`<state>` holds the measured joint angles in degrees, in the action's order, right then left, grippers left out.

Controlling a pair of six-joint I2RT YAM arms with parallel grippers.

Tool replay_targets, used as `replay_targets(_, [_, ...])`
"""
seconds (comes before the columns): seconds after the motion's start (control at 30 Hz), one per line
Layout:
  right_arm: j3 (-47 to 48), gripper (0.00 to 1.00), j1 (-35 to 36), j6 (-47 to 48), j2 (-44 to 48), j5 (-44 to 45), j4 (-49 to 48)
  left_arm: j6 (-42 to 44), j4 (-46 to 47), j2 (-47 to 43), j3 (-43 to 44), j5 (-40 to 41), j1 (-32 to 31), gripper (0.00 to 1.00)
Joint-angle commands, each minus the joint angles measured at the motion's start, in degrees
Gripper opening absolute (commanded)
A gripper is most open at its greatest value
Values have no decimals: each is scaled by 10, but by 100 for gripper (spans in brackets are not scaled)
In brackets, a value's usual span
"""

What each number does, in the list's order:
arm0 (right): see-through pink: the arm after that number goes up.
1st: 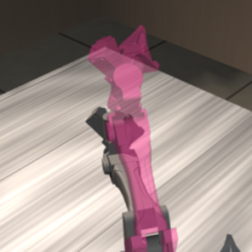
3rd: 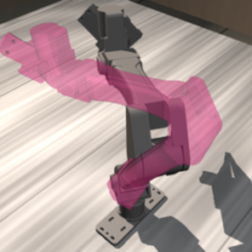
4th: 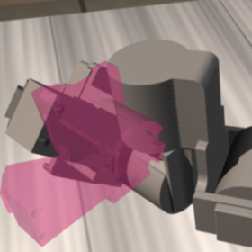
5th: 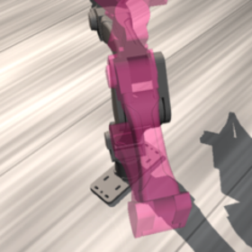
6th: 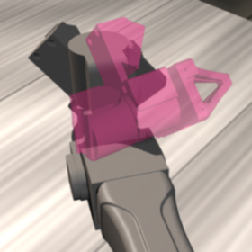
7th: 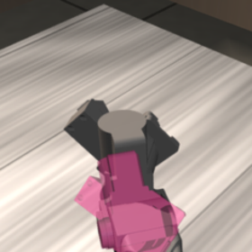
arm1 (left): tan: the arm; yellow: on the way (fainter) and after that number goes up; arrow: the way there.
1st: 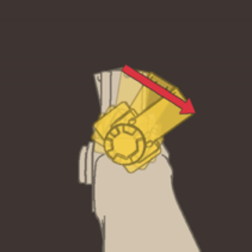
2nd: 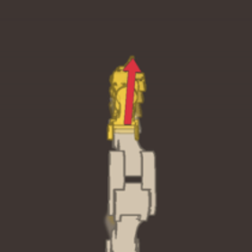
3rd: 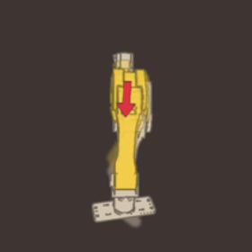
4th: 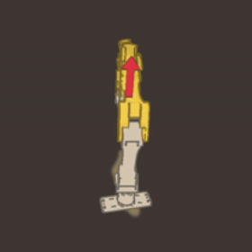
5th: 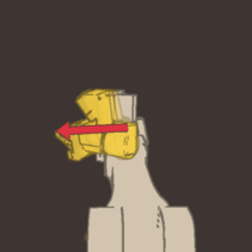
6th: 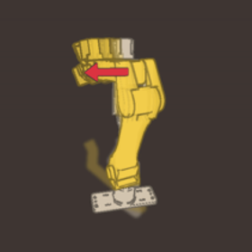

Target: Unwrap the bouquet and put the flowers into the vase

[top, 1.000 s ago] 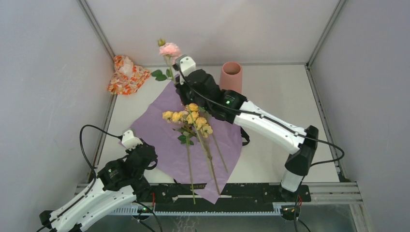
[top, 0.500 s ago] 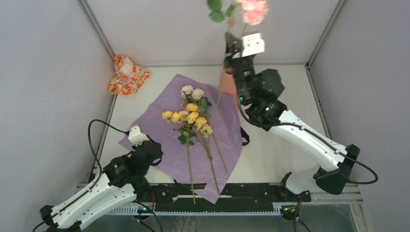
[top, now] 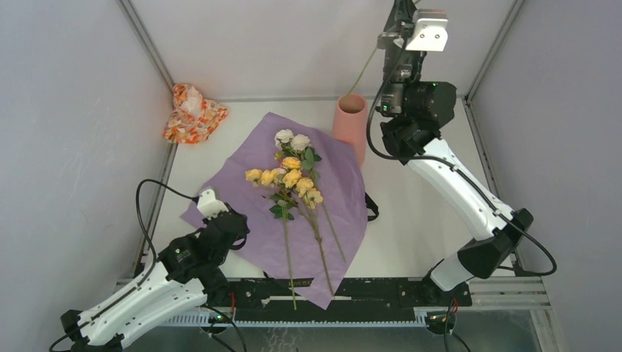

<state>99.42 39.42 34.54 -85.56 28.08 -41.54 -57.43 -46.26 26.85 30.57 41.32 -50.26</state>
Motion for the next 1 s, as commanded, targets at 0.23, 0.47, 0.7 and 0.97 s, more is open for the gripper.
replay_targets(0.23, [-6,0,-43,36,-63,-35,-25,21,32,25,12,-1,3,16])
replay_targets(0.47, [-160,0,-48,-19,-35,-16,-50,35,60,32,7,-18,3,16])
replay_targets(0.7, [-251,12,-23,-83,-4,32,23,39,81,40,2,-33,3,18])
replay_targets(0.97, [-295,62,29,-96,43,53,110,60,115,101,34,-51,2,28])
